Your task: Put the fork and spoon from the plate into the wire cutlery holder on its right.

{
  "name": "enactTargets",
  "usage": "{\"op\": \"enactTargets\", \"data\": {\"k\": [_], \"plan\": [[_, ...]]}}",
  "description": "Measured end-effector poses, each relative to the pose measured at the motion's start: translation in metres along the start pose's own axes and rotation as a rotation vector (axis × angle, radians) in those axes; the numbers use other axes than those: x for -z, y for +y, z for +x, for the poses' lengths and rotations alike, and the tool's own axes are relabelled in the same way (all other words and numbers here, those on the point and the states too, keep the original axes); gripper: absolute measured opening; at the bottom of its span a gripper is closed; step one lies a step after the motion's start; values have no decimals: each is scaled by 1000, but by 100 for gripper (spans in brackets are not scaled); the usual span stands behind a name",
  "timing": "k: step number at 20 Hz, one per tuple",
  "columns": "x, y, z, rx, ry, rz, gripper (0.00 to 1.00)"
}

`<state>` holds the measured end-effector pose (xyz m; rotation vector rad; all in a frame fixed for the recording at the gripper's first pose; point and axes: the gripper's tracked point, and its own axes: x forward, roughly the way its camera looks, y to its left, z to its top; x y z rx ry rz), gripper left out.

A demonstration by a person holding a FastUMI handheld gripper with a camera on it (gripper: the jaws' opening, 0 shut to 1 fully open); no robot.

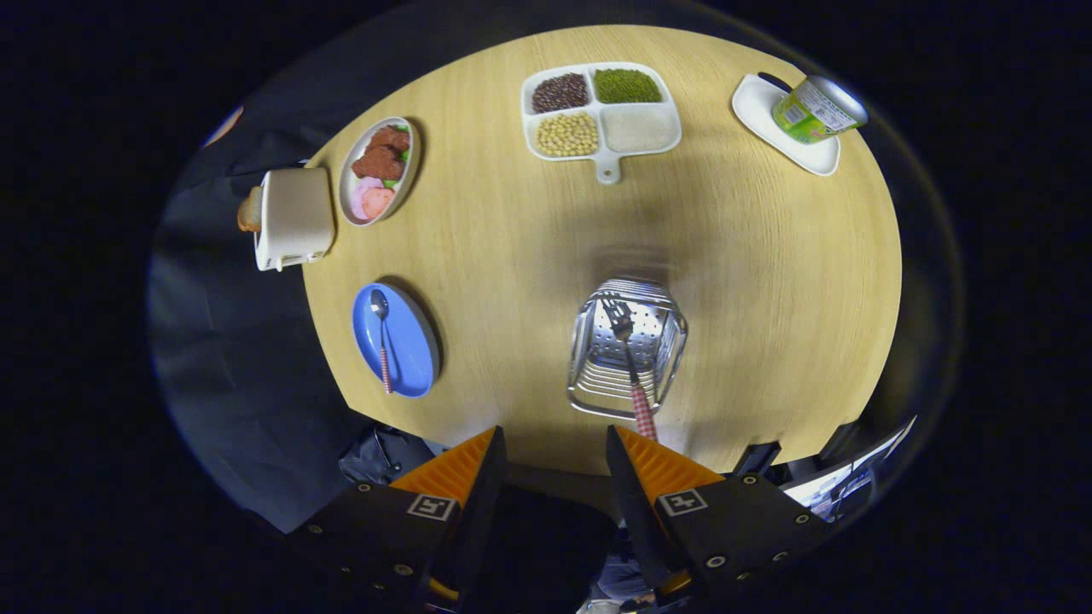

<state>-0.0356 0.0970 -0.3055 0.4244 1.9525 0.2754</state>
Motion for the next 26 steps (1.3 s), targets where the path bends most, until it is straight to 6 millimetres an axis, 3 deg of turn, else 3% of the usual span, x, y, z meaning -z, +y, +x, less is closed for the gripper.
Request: {"op": "enactTargets", "data": {"k": [5,10,15,19,26], "plan": [[21,57,10,-2,-112,-32,88],[29,114,51,5,-168,-48,93],[37,156,97,38,-170,-62,93],[30,192,134,72,-182,-79,93],[19,235,198,133,-164,-112,83]]}}
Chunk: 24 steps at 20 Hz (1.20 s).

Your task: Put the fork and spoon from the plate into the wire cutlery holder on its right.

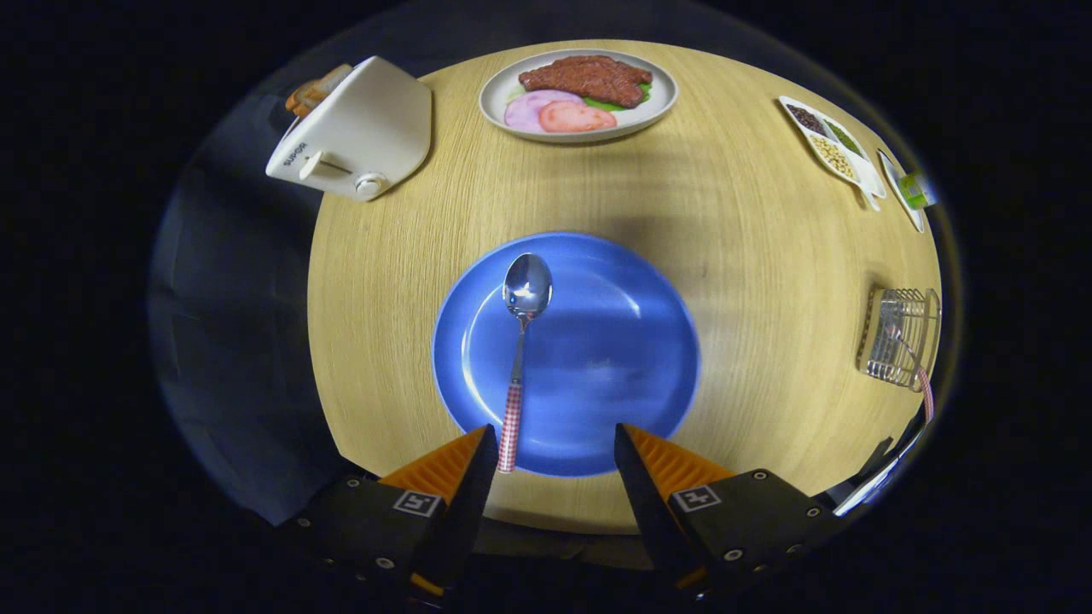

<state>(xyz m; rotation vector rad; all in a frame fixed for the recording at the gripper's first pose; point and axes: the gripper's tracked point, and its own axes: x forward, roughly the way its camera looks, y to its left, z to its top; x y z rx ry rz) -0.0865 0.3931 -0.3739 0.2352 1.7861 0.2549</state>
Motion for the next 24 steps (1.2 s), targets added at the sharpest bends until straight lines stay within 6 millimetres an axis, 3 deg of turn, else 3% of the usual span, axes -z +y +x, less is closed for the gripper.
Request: {"op": "enactTargets", "data": {"k": [3,6,7,10,13,18,21,24], "plan": [[-1,11,26,38,16,-6,74],[-1,13,42,78,26,4,57],[-1,14,45,84,29,14,53],[-6,17,51,100,20,36,26],[-8,13,54,101,4,8,15],[-10,4,41,76,-26,-25,7],[-9,-10,15,60,-45,-42,7],[-6,-40,-20,65,-73,-35,7]]}}
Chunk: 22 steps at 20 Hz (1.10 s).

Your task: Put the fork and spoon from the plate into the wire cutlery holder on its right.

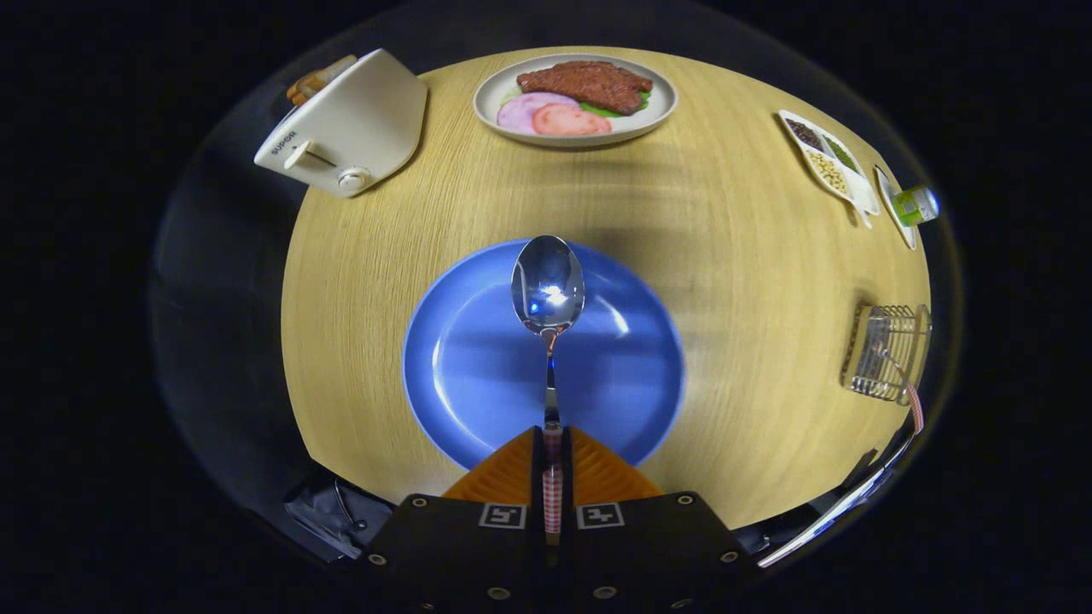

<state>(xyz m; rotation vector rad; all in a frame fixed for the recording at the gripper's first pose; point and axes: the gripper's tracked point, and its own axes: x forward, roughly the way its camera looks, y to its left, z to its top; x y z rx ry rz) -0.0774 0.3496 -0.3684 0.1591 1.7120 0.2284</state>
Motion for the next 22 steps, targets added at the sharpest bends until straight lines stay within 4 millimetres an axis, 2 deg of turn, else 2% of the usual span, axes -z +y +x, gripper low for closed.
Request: {"op": "enactTargets", "data": {"k": [7,12,19,22], "plan": [[9,-104,-64,28,-70,93,7],[23,-174,-97,55,-87,155,7],[38,-236,-118,65,-82,192,7],[45,-252,-124,48,-40,203,7]]}}
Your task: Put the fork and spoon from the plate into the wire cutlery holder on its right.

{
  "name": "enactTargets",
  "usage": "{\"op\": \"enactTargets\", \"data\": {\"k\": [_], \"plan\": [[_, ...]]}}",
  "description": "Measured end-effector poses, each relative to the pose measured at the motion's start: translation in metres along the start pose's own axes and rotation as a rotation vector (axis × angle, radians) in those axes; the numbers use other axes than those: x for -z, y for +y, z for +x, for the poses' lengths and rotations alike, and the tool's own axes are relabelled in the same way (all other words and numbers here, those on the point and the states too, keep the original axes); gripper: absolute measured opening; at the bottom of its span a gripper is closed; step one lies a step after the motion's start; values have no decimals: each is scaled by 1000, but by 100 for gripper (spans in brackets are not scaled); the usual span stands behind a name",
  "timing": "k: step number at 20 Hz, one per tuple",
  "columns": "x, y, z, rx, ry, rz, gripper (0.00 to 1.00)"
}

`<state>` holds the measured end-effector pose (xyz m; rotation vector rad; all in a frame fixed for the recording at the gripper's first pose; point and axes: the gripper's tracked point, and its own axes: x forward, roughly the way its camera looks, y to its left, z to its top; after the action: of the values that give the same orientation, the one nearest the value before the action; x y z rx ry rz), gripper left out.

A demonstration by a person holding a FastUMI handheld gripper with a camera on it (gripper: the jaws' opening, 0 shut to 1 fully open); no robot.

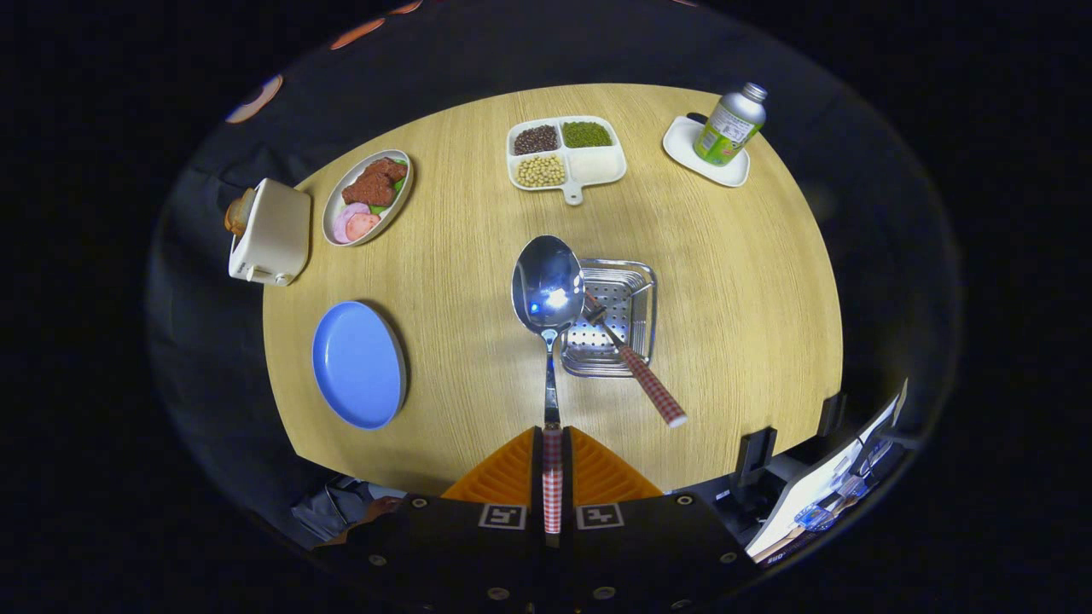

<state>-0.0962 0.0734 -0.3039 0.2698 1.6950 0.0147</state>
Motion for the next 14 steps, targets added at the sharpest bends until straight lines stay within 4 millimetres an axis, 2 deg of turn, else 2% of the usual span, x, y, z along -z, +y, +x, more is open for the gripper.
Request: {"op": "enactTargets", "data": {"k": [3,10,14], "plan": [[5,-11,4,-27,80,-13,7],[12,-15,9,-111,350,-101,7],[3,-33,8,-64,467,-154,7]]}}
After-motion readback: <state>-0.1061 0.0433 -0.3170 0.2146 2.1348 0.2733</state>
